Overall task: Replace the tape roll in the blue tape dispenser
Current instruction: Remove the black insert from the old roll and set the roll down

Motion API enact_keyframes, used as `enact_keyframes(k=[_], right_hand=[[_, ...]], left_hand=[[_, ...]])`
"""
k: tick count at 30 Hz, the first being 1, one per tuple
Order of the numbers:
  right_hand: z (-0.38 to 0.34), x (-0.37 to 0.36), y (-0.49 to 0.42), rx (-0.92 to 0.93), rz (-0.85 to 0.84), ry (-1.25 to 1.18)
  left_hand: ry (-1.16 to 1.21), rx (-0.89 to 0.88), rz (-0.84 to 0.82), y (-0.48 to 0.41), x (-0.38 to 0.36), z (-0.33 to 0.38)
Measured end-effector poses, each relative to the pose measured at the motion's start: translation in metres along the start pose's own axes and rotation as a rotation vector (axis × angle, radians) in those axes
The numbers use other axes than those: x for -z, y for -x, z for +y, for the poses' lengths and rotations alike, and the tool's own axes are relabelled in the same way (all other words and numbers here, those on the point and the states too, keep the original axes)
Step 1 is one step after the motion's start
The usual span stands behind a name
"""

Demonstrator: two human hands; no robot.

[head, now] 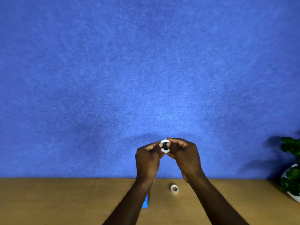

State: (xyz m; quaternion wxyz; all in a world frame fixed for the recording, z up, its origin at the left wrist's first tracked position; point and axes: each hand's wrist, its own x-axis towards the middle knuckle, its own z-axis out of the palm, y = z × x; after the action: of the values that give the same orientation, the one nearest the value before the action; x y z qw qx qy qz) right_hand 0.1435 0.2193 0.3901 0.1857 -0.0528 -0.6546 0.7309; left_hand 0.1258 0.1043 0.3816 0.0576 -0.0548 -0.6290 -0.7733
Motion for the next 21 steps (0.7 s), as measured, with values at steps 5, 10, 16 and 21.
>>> enact_keyframes(k=[5,10,16,21], right_hand=[[-0.005,0.001,0.004,0.012,0.004,0.000],[-0.014,-0.001,0.008,0.075,-0.061,0.014],[-0.014,0.001,0.010,0.069,-0.052,0.021],[-0.016,0.002,0.009,0.079,-0.046,0.037]], left_hand=[[0.056,0.117,-0.045,0.001,0.002,0.010],[0.054,0.138,-0.155,-0.002,0.000,0.024],[0.098,0.172,-0.147,-0.001,0.000,0.028],[0.140,0.162,-0.148,0.003,-0.001,0.032]])
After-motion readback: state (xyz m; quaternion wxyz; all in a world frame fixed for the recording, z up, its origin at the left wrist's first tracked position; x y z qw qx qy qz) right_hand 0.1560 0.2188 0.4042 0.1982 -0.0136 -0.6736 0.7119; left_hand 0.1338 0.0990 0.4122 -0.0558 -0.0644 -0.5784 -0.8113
